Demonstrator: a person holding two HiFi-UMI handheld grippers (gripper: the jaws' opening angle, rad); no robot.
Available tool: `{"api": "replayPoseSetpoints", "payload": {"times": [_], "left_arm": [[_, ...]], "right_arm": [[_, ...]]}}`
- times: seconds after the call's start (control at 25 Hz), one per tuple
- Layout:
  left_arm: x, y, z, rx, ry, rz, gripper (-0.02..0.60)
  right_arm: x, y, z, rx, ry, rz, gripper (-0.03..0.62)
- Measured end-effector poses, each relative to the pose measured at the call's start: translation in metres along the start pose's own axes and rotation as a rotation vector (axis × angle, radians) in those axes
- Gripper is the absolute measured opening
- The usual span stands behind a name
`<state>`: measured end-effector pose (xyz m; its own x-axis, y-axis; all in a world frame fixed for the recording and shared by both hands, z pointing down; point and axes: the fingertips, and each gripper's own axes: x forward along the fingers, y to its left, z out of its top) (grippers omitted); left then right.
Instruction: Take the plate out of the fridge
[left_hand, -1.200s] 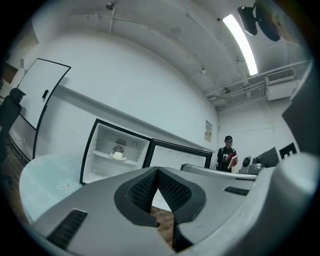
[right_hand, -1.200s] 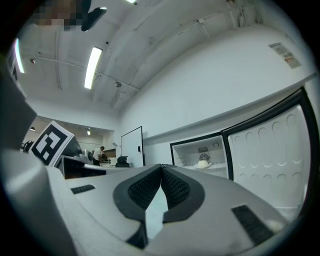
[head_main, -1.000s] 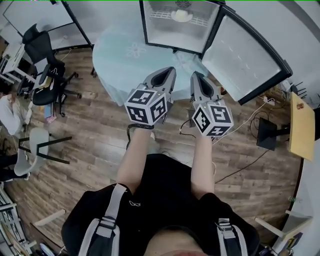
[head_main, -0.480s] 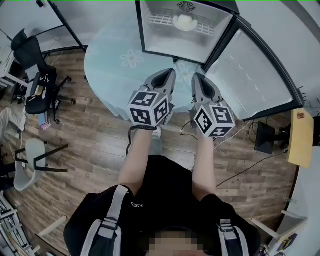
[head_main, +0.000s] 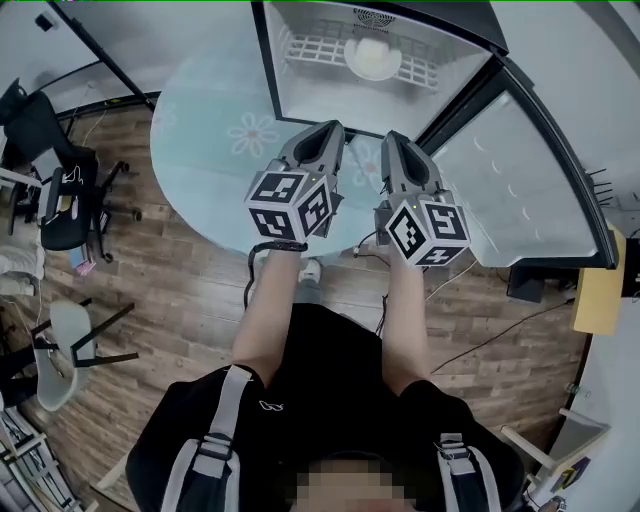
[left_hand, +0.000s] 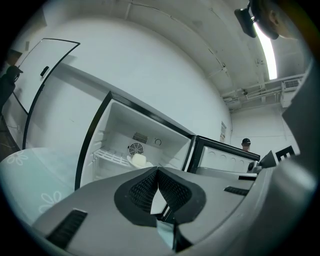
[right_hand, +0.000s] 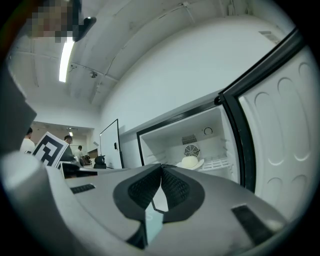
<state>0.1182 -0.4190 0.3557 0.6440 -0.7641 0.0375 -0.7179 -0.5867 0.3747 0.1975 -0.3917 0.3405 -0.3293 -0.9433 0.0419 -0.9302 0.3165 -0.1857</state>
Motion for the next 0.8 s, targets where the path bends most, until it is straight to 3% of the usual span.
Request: {"api": "replayPoseSetpoints", "payload": {"times": [0.16,0.24,0.32,0.4,0.52,0.6,0.8], "left_arm": [[0.023,0.022,0.006,-0.023,0.005,-0.001,0.005],[0.036,0.026,0.005,-0.037,0.017,-0.021,0.061],[0.047,0.032,0.004,-0.055,0.025,-0.035,0.069],[0.058,0.039,0.003,-0.064,0.03,-0.035,0.069],[0.075,0.052,0.0,-0.082,0.042,-0.038,0.082],[0.087,0.062,-0.004,-0.105,0.05,-0.048,0.124],[0.115,0.076,-0.01,-0.153,0.06,-0.059,0.126]], "right_arm": [[0.028,-0.011,0.0,0.007,-0.003,-0.03,0.002],[0.04,-0.017,-0.002,0.016,0.006,-0.038,0.002],[0.052,-0.021,-0.008,0.033,0.03,-0.037,0.079],[0.064,-0.026,-0.014,0.053,0.054,-0.04,0.115],[0.079,-0.037,-0.022,0.074,0.069,-0.064,0.115],[0.091,-0.045,-0.028,0.087,0.076,-0.078,0.115],[0.115,-0.07,-0.038,0.158,0.087,-0.119,0.116]]}}
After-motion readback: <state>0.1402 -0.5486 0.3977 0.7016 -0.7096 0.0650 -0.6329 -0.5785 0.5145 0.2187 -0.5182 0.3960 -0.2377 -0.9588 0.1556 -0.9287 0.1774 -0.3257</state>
